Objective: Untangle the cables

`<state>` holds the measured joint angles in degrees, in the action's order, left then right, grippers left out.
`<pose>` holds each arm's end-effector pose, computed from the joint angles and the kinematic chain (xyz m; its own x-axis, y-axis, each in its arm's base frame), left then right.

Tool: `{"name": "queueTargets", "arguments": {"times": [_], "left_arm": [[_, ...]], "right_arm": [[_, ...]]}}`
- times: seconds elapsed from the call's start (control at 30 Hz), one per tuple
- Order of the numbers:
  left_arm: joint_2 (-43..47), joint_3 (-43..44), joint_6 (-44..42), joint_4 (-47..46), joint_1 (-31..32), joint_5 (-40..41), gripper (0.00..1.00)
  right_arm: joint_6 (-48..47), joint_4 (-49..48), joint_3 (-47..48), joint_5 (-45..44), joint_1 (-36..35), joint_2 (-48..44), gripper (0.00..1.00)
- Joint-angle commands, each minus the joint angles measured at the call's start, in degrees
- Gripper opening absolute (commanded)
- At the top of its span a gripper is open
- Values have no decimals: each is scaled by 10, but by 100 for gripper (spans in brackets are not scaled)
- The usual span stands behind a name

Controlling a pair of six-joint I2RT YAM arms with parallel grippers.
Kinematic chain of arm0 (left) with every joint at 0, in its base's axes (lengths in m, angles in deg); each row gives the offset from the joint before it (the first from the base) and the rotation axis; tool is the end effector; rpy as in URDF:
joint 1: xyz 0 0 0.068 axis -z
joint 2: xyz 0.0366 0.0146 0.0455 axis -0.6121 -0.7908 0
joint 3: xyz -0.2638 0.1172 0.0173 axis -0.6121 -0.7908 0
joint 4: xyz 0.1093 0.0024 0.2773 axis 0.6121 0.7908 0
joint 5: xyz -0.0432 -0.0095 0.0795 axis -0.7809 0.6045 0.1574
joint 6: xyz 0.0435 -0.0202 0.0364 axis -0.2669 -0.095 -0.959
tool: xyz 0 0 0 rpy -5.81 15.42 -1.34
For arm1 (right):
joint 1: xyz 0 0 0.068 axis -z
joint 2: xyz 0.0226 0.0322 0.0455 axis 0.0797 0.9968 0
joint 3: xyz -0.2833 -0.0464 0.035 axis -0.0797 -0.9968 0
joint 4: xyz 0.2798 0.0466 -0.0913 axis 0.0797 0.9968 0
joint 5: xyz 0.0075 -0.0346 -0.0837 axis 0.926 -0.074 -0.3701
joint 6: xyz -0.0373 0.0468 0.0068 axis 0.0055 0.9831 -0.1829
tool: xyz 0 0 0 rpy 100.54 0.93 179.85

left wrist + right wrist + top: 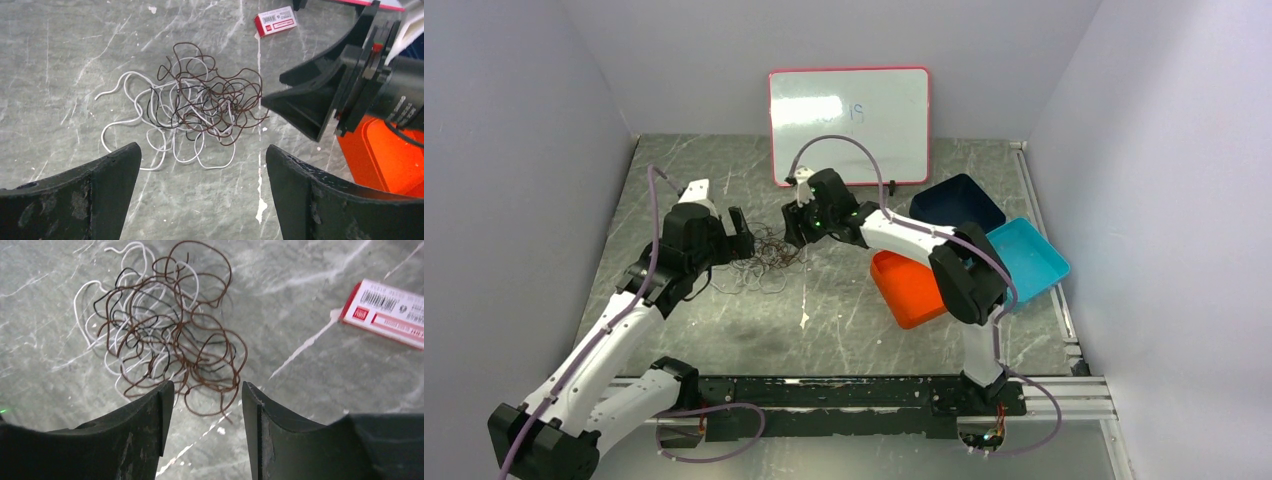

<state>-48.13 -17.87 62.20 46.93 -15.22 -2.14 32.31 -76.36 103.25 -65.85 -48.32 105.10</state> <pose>0.2192 -0.0811 0.3067 -0.5348 -0.2449 -0.8087 -0.0207 0.9606 -0.2771 0.3486 0.3472 0.2023 -0.5600 -0.3191 -0.7646 -0.7211 0.6421 0.2602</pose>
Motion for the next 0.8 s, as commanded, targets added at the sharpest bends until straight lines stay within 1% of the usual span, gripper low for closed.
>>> {"name": "queueTargets", "arguments": {"times": [0.0, 0.13, 0.37, 0.57, 0.77], "left_arm": [[10, -7, -12, 7, -5, 14, 100], [7, -5, -14, 8, -5, 25, 100], [4, -4, -16, 8, -5, 25, 99], [2, -4, -14, 10, -5, 26, 99], [2, -4, -13, 12, -5, 27, 98]], "right_arm": [[-62, 11, 56, 25, 0, 31, 55], [-80, 20, 90, 25, 0, 79, 54], [-124, 63, 157, 14, 0, 128, 46], [-141, 78, 174, -1, 1, 144, 39], [-142, 74, 182, -1, 1, 155, 38]]}}
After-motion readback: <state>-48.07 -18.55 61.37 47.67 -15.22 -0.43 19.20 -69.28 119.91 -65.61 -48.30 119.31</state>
